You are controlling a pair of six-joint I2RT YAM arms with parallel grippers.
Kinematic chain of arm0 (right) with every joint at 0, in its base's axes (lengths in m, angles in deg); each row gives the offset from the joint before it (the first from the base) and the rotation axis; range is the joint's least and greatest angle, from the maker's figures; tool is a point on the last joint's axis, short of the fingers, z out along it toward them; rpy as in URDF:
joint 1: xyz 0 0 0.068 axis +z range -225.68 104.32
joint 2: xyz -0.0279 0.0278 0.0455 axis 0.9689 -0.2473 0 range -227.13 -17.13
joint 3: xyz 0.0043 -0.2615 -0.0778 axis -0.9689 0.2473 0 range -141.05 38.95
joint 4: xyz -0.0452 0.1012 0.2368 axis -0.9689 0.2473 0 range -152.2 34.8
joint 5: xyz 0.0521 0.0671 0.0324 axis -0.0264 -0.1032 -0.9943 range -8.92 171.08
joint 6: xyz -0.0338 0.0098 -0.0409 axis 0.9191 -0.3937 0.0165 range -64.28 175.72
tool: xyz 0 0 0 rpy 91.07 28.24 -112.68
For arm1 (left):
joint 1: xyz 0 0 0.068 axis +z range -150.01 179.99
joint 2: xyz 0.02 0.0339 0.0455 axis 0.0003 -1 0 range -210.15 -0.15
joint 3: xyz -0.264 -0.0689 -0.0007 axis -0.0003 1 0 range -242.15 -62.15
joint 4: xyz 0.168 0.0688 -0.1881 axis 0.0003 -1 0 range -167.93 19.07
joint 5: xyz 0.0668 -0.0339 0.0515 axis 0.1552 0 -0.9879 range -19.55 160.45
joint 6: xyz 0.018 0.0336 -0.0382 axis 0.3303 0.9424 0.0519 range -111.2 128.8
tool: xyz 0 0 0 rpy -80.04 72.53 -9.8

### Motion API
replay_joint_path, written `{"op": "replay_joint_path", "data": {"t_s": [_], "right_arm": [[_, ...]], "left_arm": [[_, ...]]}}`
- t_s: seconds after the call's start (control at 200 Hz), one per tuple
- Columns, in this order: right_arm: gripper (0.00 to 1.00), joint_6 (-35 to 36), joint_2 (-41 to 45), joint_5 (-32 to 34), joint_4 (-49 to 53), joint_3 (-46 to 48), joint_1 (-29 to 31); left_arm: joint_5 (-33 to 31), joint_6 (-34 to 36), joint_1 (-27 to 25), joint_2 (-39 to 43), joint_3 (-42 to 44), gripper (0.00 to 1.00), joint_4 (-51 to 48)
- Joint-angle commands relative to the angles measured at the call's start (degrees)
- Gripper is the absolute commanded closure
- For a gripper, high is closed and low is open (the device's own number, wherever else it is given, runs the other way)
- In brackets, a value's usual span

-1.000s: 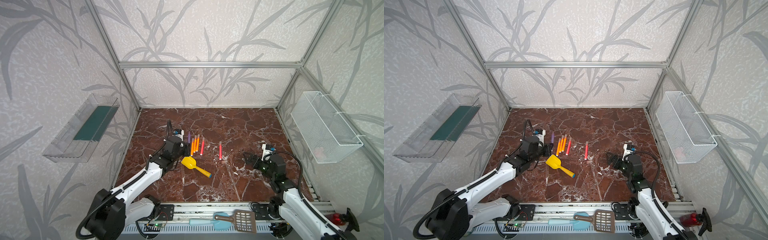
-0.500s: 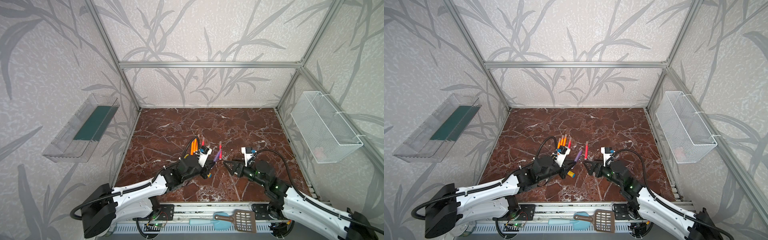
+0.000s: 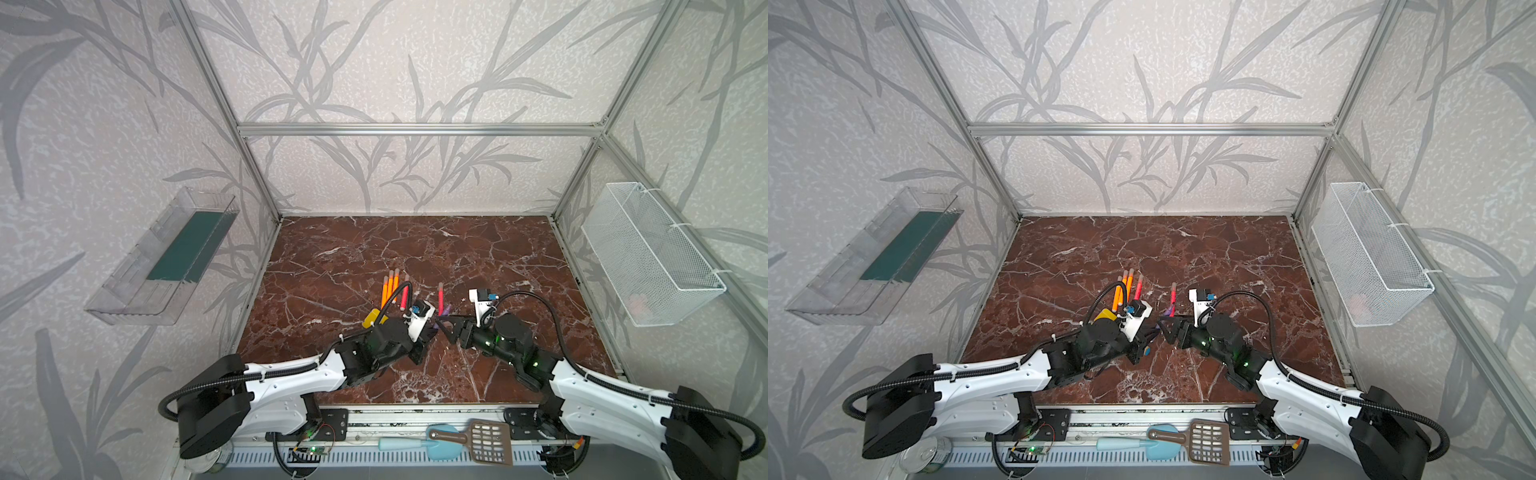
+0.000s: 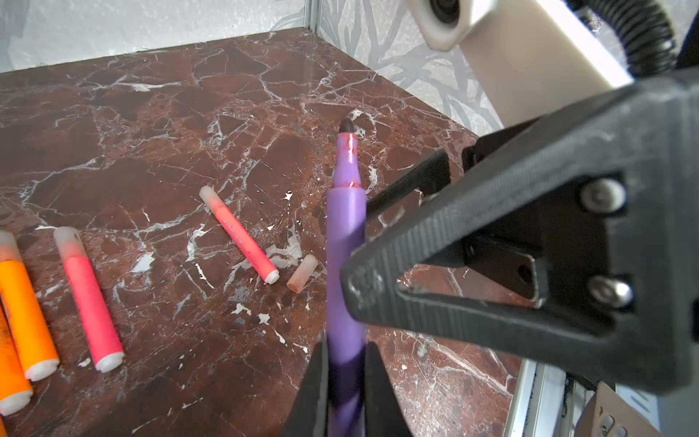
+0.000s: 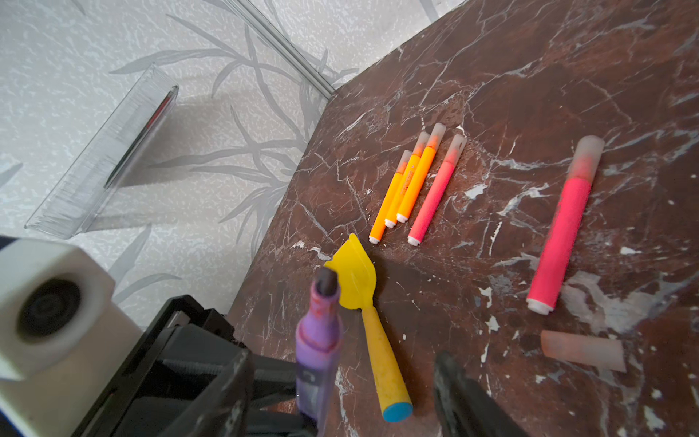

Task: Insert the pens into the pen caps
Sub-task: 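Hold the purple marker upright with left gripper while right hovers near its tip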

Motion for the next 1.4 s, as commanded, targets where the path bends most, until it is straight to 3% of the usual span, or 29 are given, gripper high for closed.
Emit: {"op": "replay_joint_path", "data": {"t_s": [0.0,0.155,0.48,0.715,0.84,0.925,1.005,1.399], "right_arm": [[0.43,-0.9,-1.3,1.1,-2.9,-1.9,0.6],[0.58,-1.7,-4.3,0.5,-4.1,-3.2,1.0],[0.7,-1.8,-5.4,0.7,-4.2,-4.2,1.2],[0.93,-1.7,-6.0,1.5,-3.5,-4.6,1.5],[1.0,-2.2,-6.6,1.1,-3.8,-4.8,1.6],[1.0,-2.4,-6.9,0.8,-4.3,-4.9,1.9],[1.0,-2.7,-6.8,1.0,-4.7,-4.9,2.3],[1.0,-3.0,-6.9,2.2,-5.8,-4.7,3.6]], "left_arm": [[-0.2,1.3,-0.3,-0.4,0.7,1.0,3.1],[0.4,1.4,-0.3,-1.4,0.6,1.0,3.5],[1.3,1.9,-0.4,-3.2,0.5,1.0,4.3],[2.8,2.5,-0.4,-4.7,0.3,1.0,6.2],[2.6,2.7,-0.4,-5.5,0.7,0.84,7.9],[2.6,2.8,-0.4,-6.0,0.8,0.71,9.0],[2.7,2.9,-0.3,-6.4,0.9,0.66,9.9],[1.6,2.9,-0.4,-8.2,1.2,0.67,11.6]]}}
